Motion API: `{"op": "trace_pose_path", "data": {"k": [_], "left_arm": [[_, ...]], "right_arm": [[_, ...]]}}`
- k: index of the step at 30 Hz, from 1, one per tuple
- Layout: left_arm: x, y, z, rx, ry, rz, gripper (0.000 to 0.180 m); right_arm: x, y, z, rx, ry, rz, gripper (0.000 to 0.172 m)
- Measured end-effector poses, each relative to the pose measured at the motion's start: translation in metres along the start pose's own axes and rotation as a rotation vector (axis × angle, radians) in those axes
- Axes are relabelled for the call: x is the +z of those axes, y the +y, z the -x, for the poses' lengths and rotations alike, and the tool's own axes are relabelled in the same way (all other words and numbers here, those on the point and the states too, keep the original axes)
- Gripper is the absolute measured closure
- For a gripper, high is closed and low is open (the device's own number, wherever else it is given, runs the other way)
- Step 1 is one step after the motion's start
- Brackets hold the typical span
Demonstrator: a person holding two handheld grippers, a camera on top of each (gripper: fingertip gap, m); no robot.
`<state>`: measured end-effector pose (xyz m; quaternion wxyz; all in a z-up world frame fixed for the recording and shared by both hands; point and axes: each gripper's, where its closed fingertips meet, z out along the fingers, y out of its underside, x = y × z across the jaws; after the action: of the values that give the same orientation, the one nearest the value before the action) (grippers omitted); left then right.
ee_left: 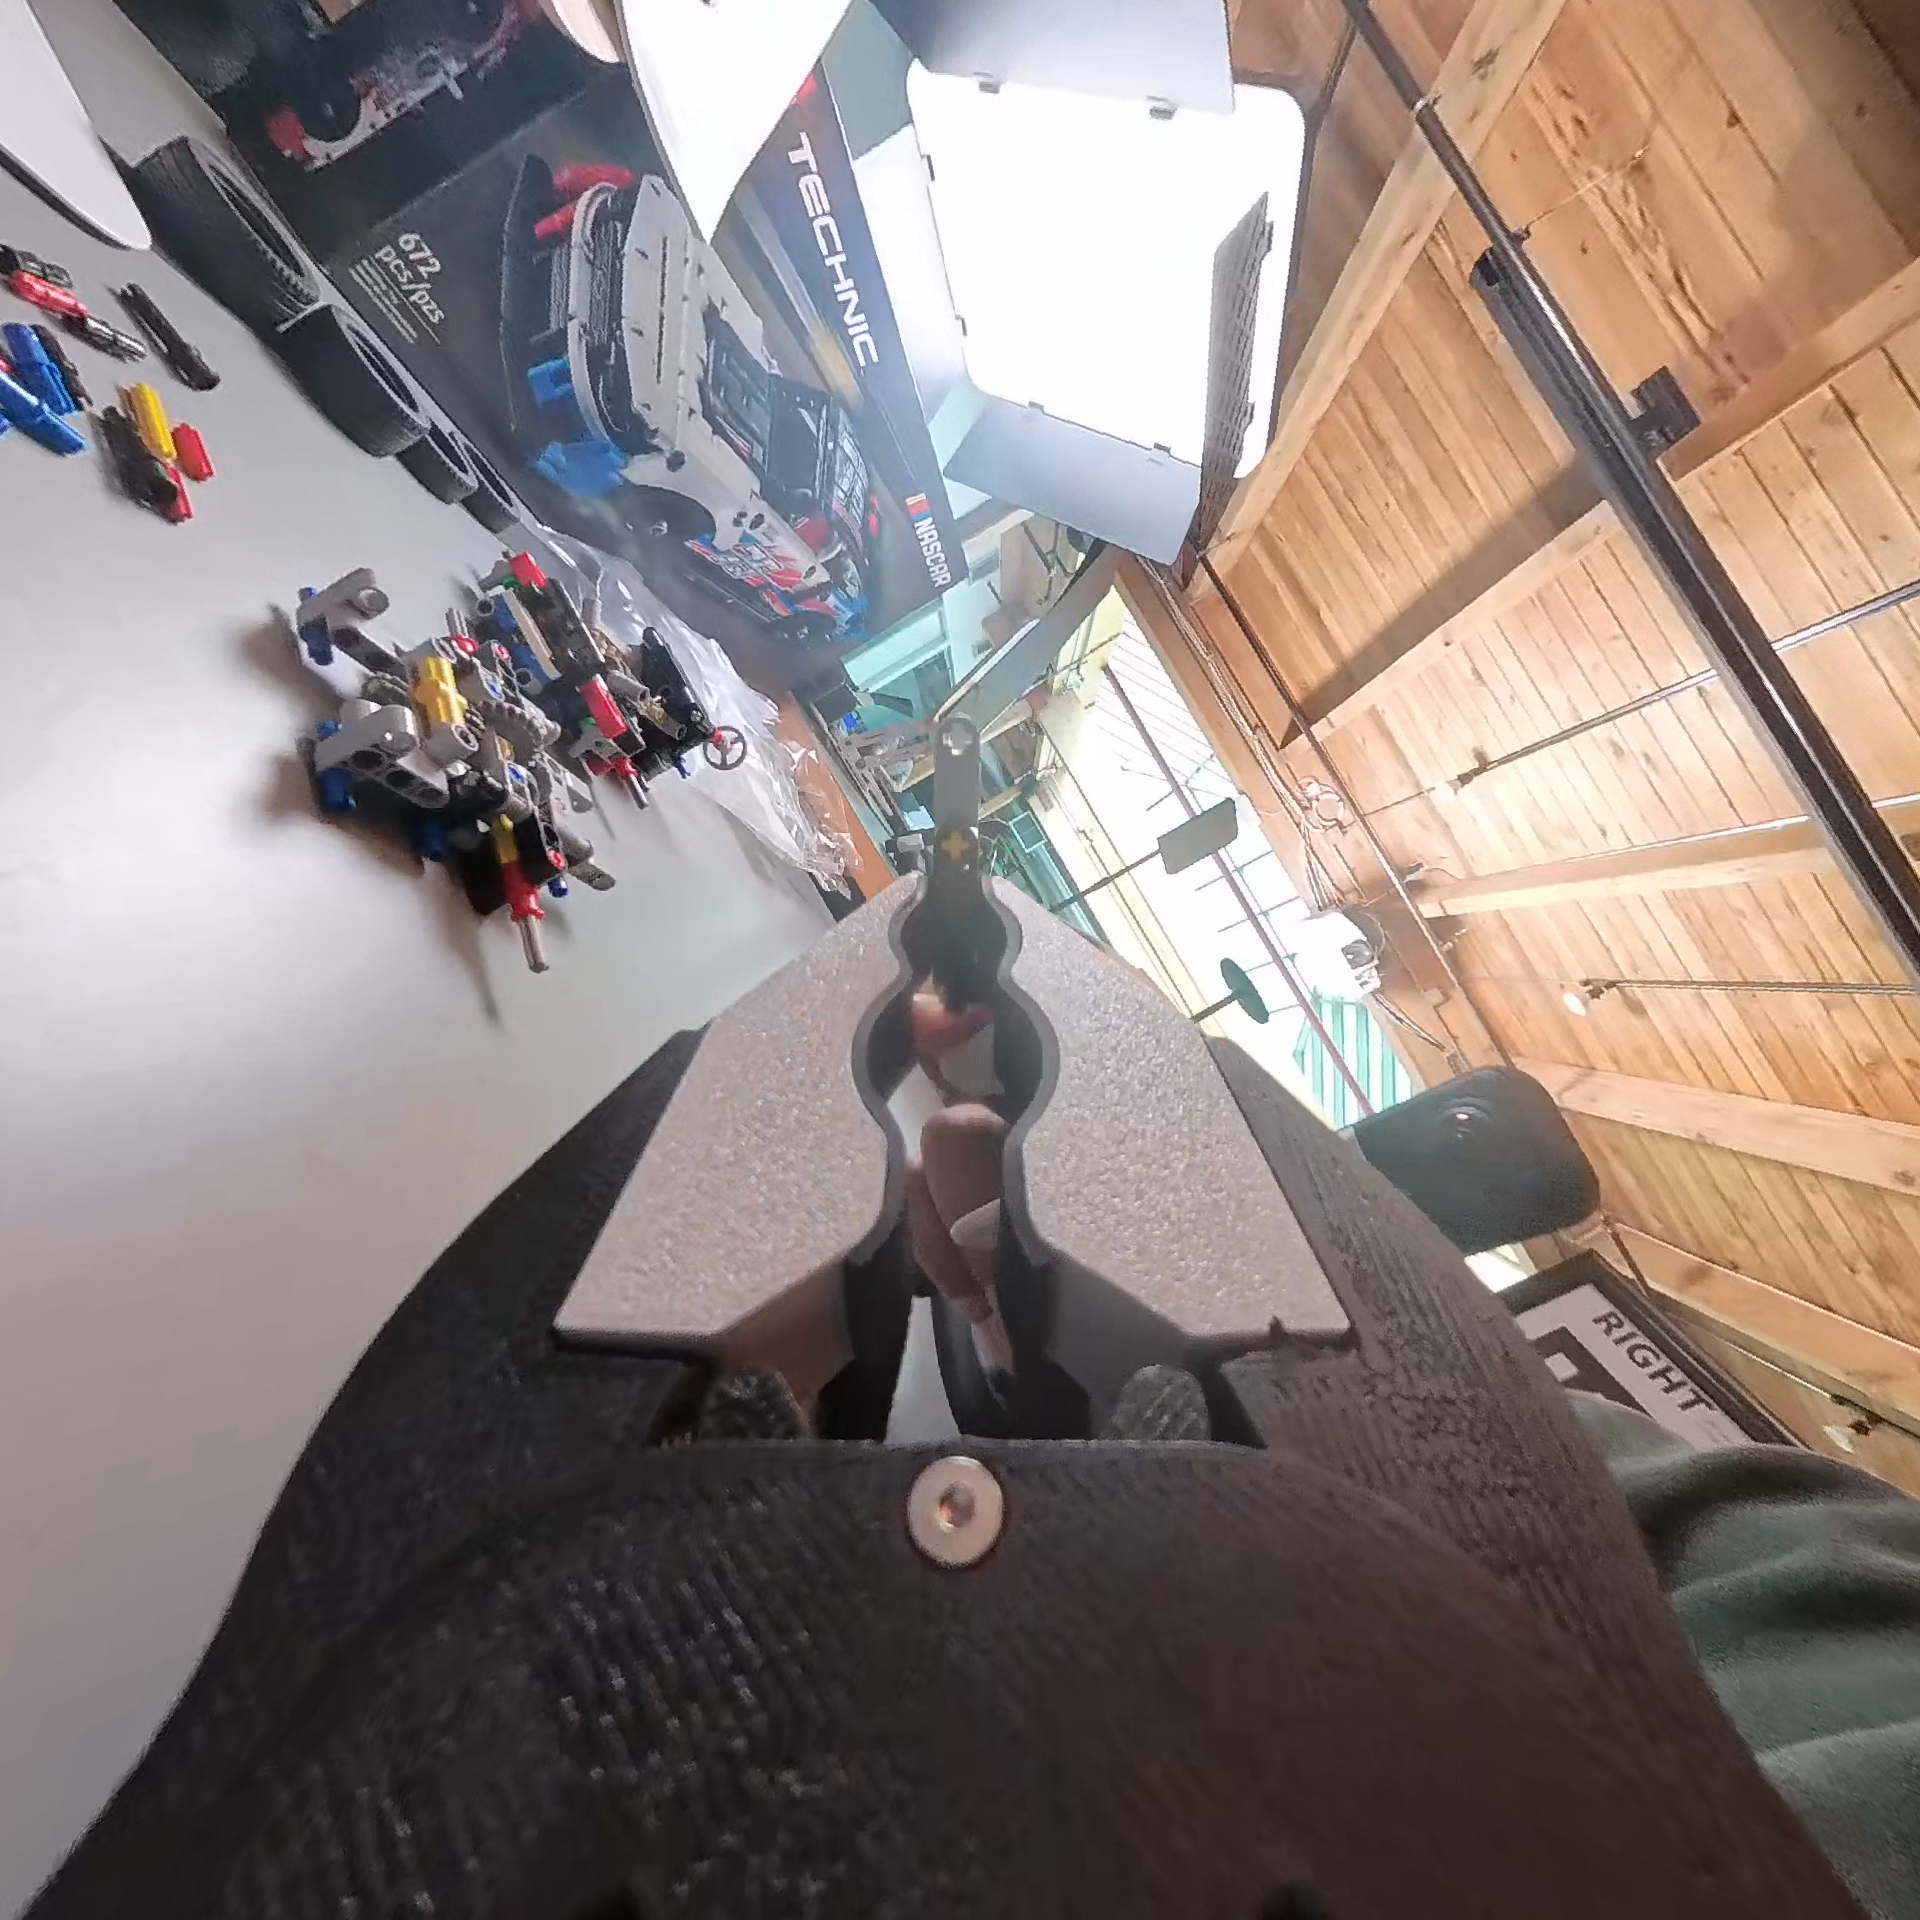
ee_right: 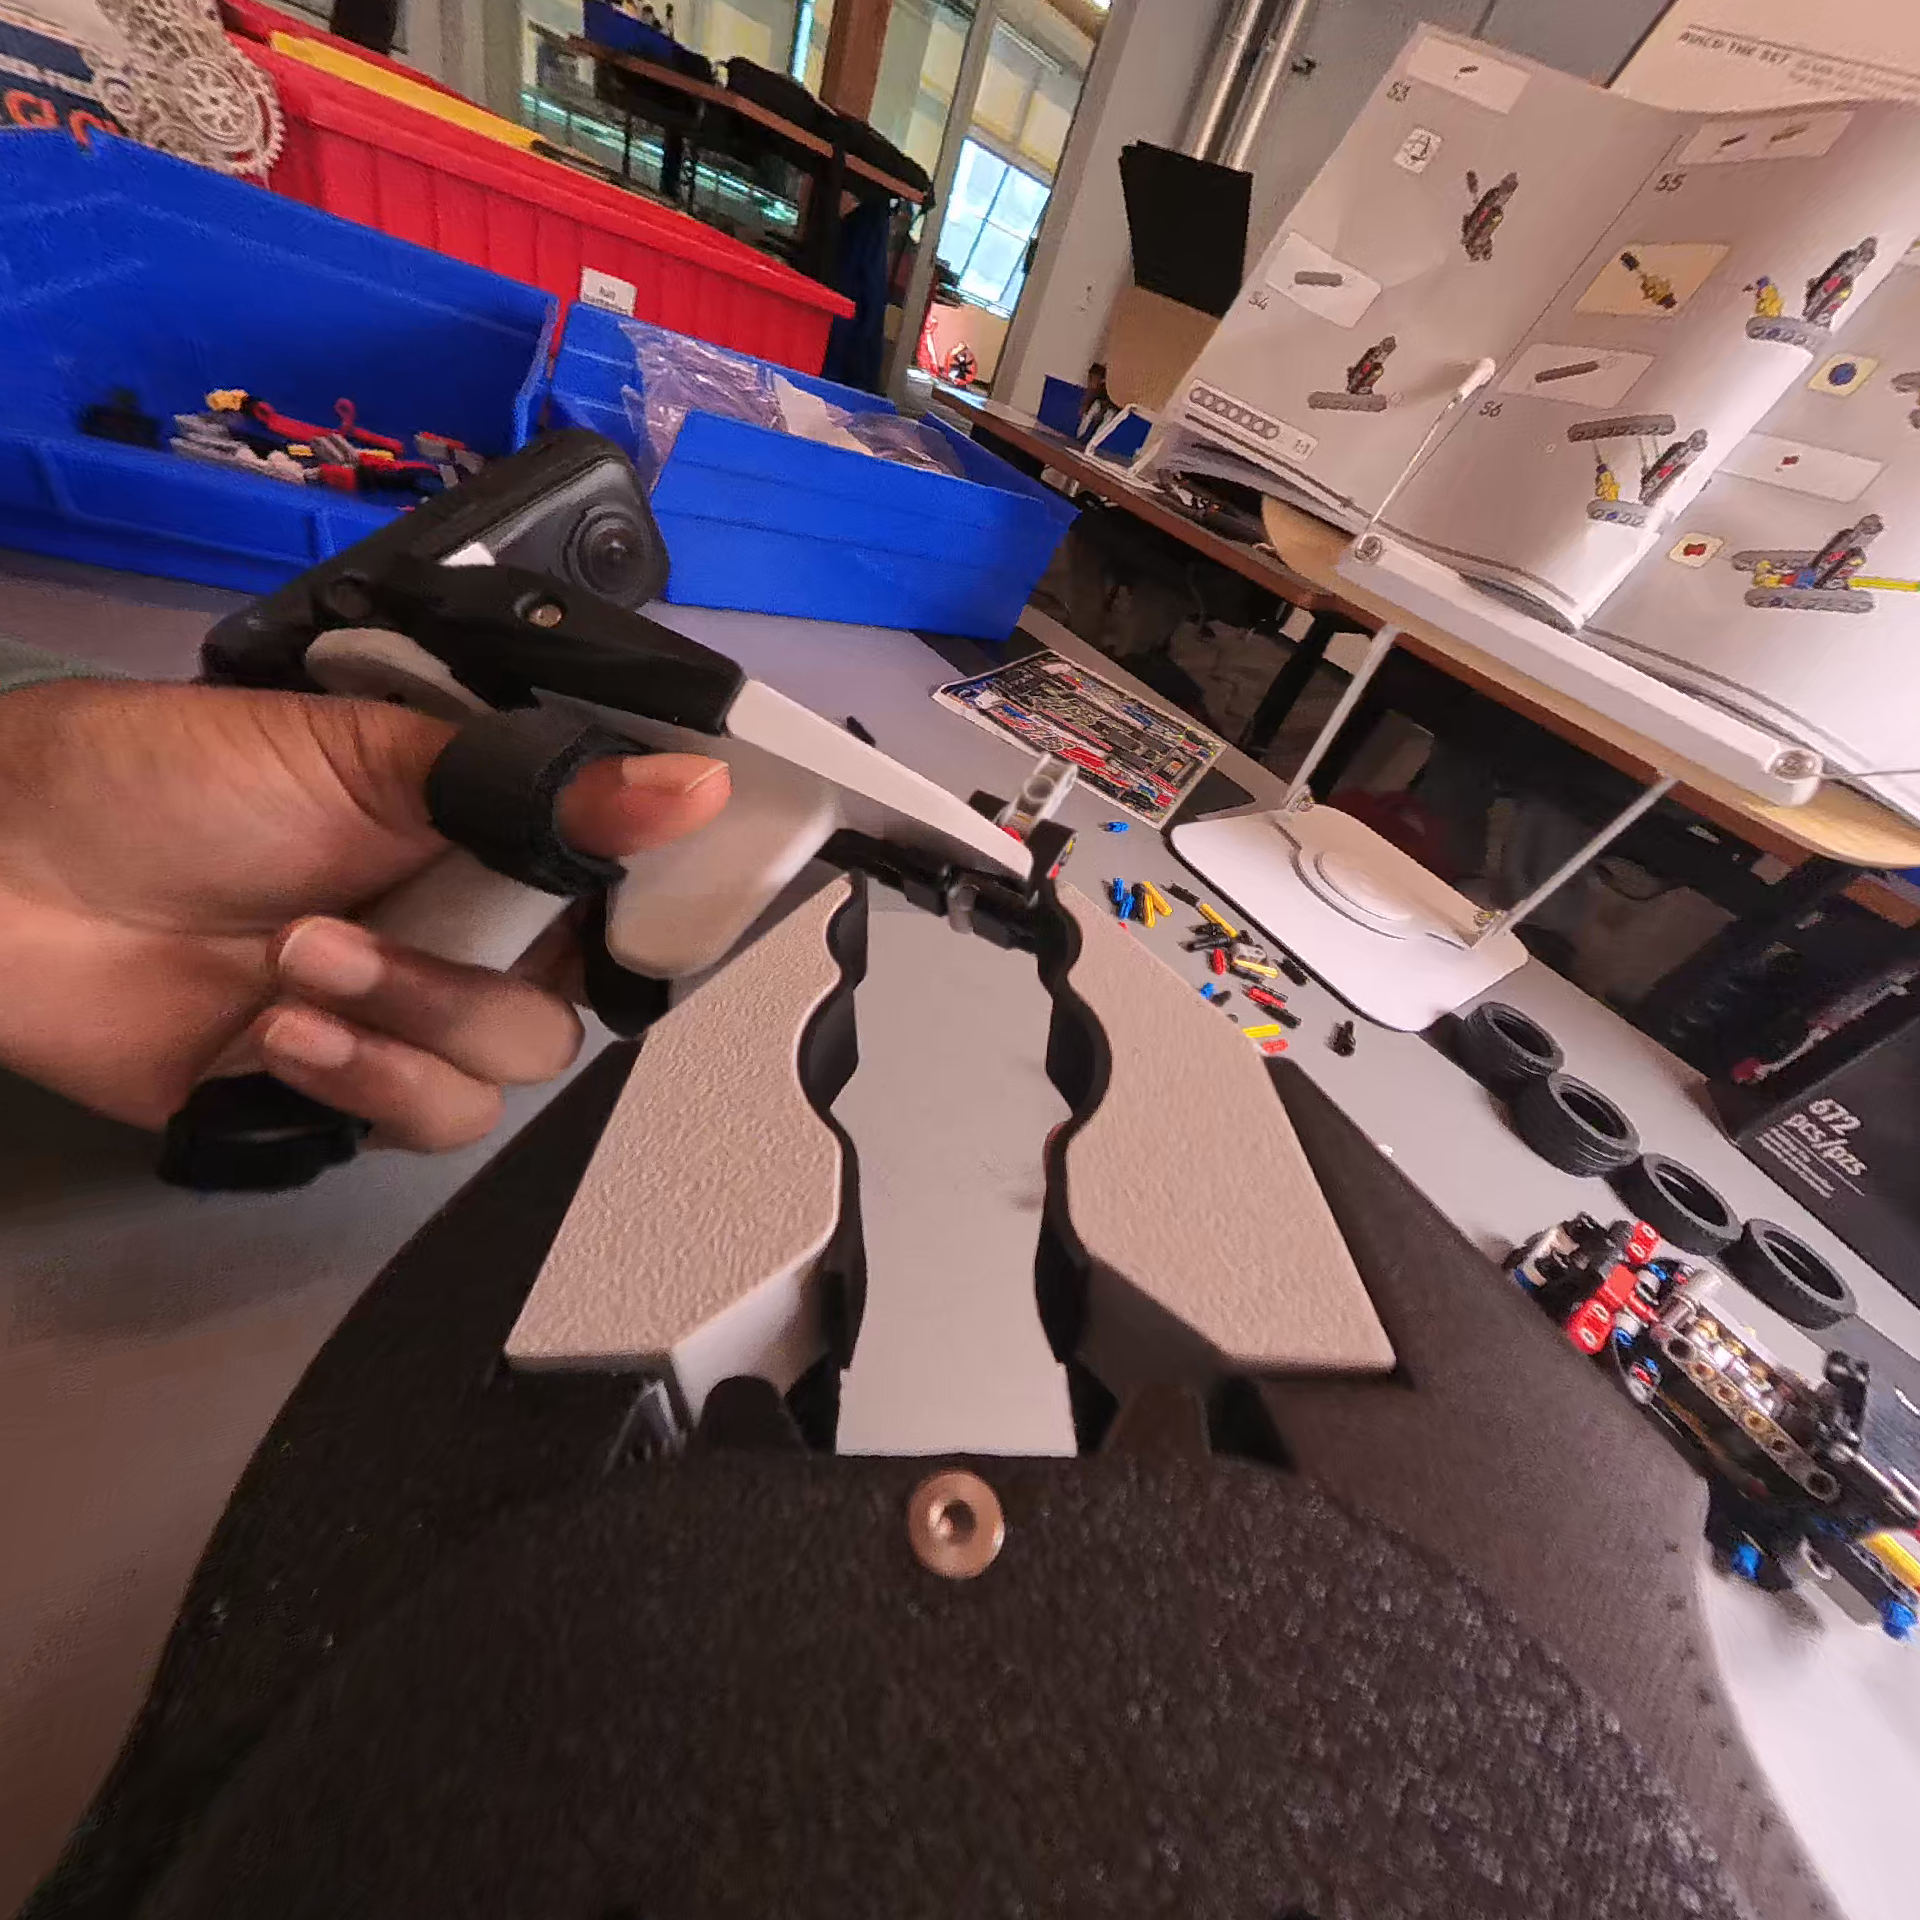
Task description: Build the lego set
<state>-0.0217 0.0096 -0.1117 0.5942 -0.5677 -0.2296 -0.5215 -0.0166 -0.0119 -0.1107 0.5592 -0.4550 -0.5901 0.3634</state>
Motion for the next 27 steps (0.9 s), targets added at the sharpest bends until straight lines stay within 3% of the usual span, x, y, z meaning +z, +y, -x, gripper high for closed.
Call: {"op": "trace_pose_path", "data": {"k": [4,9,18,24,27], "left_arm": [[-0.001,-0.003,-0.004,-0.032,0.012,-0.043,0.175],[-0.001,-0.011,-0.007,-0.033,0.02,-0.087,0.175],[0.002,-0.006,-0.009,-0.073,0.041,-0.108,0.175],[0.001,-0.003,-0.021,-0.151,0.175,-0.032,0.157],[-0.001,0.0,-0.019,-0.192,0.195,0.034,0.159]], "right_arm": [[0.002,-0.005,-0.007,-0.043,0.094,-0.005,0.142],[0.003,-0.005,-0.012,-0.016,0.125,0.013,0.125],[0.012,-0.008,-0.011,-0.035,0.126,0.013,0.129],[0.006,-0.01,-0.012,-0.081,0.054,-0.03,0.13],[0.003,-0.009,-0.013,-0.057,-0.005,-0.036,0.133]]}}
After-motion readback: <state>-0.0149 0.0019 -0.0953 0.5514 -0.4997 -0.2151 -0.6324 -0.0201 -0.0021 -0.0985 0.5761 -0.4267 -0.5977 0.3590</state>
